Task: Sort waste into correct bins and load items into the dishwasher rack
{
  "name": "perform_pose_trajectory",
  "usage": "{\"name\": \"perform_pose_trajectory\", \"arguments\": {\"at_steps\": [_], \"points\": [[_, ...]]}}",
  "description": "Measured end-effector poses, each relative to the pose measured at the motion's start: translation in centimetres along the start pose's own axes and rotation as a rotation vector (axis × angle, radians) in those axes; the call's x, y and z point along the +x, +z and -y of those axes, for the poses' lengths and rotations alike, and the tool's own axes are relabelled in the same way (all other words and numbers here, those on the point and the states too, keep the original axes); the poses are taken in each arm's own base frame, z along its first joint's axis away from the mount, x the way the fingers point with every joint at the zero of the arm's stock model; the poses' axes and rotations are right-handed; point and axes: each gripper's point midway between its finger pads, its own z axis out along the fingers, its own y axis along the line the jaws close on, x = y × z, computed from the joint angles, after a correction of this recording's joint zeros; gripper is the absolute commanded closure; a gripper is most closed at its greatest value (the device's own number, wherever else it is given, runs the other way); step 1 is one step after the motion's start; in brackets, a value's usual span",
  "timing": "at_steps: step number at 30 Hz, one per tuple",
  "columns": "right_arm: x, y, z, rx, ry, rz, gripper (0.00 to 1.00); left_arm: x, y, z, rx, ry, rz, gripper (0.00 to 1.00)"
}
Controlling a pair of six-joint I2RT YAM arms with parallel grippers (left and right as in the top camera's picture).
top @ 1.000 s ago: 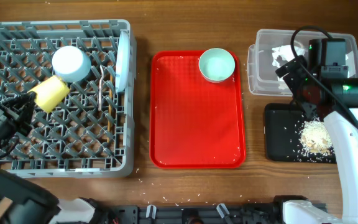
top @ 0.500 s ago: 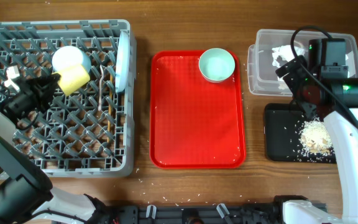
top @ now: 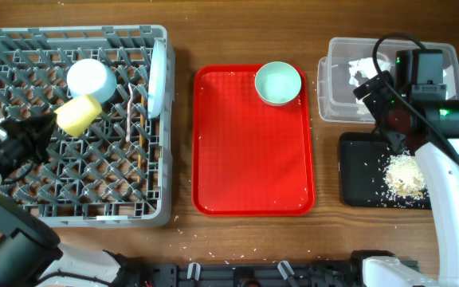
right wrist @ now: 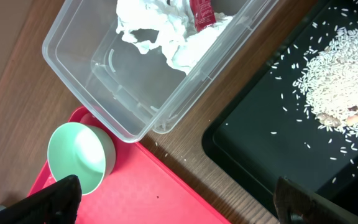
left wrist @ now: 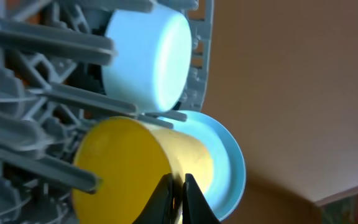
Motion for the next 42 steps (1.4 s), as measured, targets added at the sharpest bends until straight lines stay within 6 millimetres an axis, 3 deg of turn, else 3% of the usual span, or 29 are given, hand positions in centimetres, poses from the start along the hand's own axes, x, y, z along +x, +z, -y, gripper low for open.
{"name": "perform_pose_trajectory", "arguments": {"at_steps": [3,6,8,9,11,13,15,17,19,22,25,28,36,37,40,42], "points": [[0.0,0.0,0.0,0.0,0.0,0.0,0.0,-0.6,-0.6,-1.8,-0.097,-0.013,0.053,0.92],[0.0,0.0,0.0,-0.001,0.0,0.0,0.0,-1.0,-2.7,-2.8,-0.294,0.003,0.172,0.83],[0.0,0.0,0.0,0.0,0.0,0.0,0.0,-0.8,-4.7,-0.6,-0.357,0.087,0.267,0.87],[0.0,0.0,0.0,-0.001,0.0,0.001,0.0,-0.3,-5.7,1.1,-0.364,0.135,0.309,0.96],[0.0,0.0,0.0,0.0,0.0,0.0,0.0,1.3,-6.7,4.7,-0.354,0.246,0.364,0.96],[0.0,0.0,0.0,-0.001,0.0,0.001,0.0,3.6,-4.6,7.4,-0.33,0.362,0.318,0.96],[0.0,0.0,0.0,0.0,0.0,0.0,0.0,6.7,0.5,9.1,-0.326,0.506,0.214,0.96],[0.0,0.0,0.0,-0.001,0.0,0.001,0.0,7.3,4.0,8.4,-0.427,0.602,0.22,0.96],[0.0,0.0,0.0,-0.001,0.0,0.001,0.0,6.3,5.7,6.8,-0.536,0.638,0.265,0.96],[0.0,0.0,0.0,0.0,0.0,0.0,0.0,4.0,6.4,2.9,-0.719,0.623,0.316,0.96],[0.0,0.0,0.0,0.0,0.0,0.0,0.0,1.9,5.7,0.0,-0.841,0.59,0.362,0.96],[0.0,0.0,0.0,0.0,0.0,0.0,0.0,1.1,4.7,0.1,-0.85,0.578,0.395,0.96],[0.0,0.0,0.0,0.0,0.0,0.0,0.0,0.5,-3.0,0.7,-0.897,0.399,0.534,0.96],[0.0,0.0,0.0,0.0,0.0,0.0,0.0,0.6,-3.0,0.9,-0.88,0.391,0.536,0.96],[0.0,0.0,0.0,0.0,0.0,0.0,0.0,1.7,-0.4,3.3,-0.693,0.429,0.442,0.96],[0.0,0.0,0.0,0.0,0.0,0.0,0.0,2.4,0.6,3.9,-0.646,0.444,0.399,0.96]]}}
